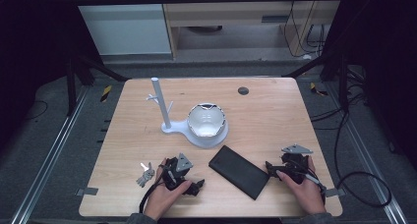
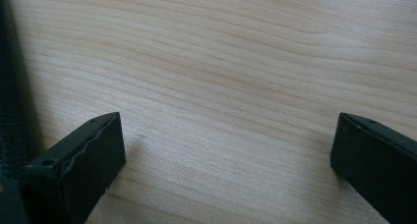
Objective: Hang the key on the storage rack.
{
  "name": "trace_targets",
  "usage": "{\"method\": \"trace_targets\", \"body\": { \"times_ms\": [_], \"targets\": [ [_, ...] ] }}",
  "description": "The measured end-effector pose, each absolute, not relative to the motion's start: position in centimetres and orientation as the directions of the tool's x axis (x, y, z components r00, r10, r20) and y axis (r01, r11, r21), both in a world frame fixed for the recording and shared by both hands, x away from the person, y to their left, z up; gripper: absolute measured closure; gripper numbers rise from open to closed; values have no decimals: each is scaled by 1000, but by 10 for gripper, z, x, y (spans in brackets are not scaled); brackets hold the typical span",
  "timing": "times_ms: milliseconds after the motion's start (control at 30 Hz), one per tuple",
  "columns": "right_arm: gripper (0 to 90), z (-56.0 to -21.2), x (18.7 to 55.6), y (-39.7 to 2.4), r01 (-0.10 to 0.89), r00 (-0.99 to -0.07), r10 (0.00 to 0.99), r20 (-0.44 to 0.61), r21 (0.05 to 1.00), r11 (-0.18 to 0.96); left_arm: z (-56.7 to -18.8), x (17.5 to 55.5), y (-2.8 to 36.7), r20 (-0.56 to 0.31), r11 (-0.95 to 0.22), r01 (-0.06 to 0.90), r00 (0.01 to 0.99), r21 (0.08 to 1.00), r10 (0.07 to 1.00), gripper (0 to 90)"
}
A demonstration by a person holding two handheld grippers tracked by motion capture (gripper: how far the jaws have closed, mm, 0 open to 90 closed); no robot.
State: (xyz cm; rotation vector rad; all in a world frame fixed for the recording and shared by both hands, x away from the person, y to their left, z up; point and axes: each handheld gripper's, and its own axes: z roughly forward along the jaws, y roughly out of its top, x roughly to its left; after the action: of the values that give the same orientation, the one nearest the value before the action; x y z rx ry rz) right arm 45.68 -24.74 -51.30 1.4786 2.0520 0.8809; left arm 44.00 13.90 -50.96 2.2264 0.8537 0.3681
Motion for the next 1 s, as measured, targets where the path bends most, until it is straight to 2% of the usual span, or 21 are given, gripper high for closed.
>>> {"method": "trace_targets", "body": {
  "times_ms": [267,567,633,700,800,1000],
  "targets": [
    [4,-513,457,-247,654,-317,948,-1,724,219,-502,437,146,10,-527,452,752,719,659,38],
    [4,-513,458,-248,654,-320,948,-3,723,223,-472,434,174,55,-519,453,712,725,700,38],
    [4,-513,459,-248,655,-321,947,2,723,220,-466,435,180,83,-547,450,714,706,695,45],
    [4,-513,461,-249,653,-321,947,-5,723,225,-459,435,188,123,-570,457,697,683,707,57],
    [4,-513,467,-250,653,-324,946,-4,723,227,-450,433,202,93,-536,488,675,689,732,59],
    [4,-513,475,-254,652,-331,943,-1,722,230,-438,429,228,141,-518,532,594,670,792,56]
  ]
}}
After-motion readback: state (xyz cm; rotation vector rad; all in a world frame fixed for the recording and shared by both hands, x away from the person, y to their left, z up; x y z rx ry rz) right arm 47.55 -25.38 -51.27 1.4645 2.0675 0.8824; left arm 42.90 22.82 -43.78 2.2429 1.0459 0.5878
